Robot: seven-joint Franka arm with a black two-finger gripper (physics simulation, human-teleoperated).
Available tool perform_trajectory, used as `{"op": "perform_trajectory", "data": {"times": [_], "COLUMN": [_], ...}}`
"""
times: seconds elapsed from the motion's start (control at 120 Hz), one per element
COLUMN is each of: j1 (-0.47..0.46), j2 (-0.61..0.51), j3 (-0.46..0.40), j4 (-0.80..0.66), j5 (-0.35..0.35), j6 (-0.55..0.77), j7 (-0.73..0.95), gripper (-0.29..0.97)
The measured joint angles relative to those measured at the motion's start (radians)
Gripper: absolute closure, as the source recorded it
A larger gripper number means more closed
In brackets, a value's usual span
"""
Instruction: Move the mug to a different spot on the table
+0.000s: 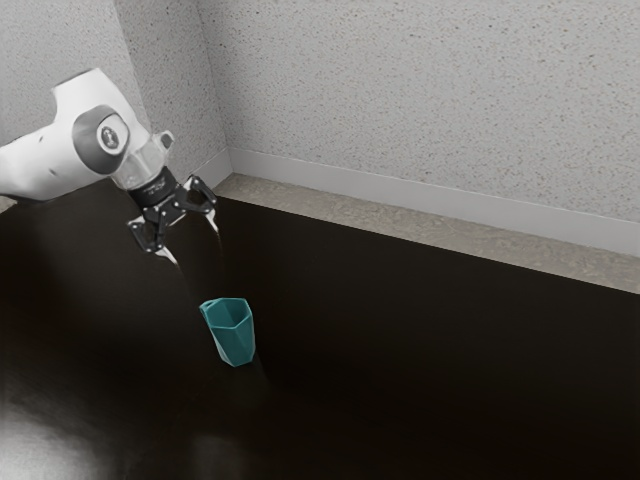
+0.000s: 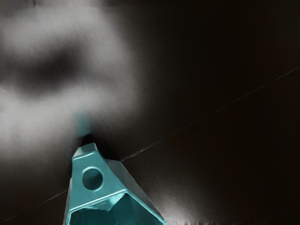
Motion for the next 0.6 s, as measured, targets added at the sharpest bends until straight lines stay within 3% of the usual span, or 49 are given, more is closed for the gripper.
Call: {"op": "perform_trajectory", "data": {"times": [0.217, 0.308, 0.433, 0.6], "j1": [-0.044, -0.055, -0.066, -0.076], "j2": [-0.046, -0.045, -0.01, -0.005], "j3": [-0.031, -0.053, -0.087, -0.126], "j4": [0.208, 0.296, 0.373, 0.409], "j5": [0.312, 0.411, 0.475, 0.498], "j6": [-0.12, -0.178, -0.23, -0.277], "j7": [0.075, 0.135, 0.225, 0.319], "gripper": [0.0, 0.0, 0.0, 0.0]}}
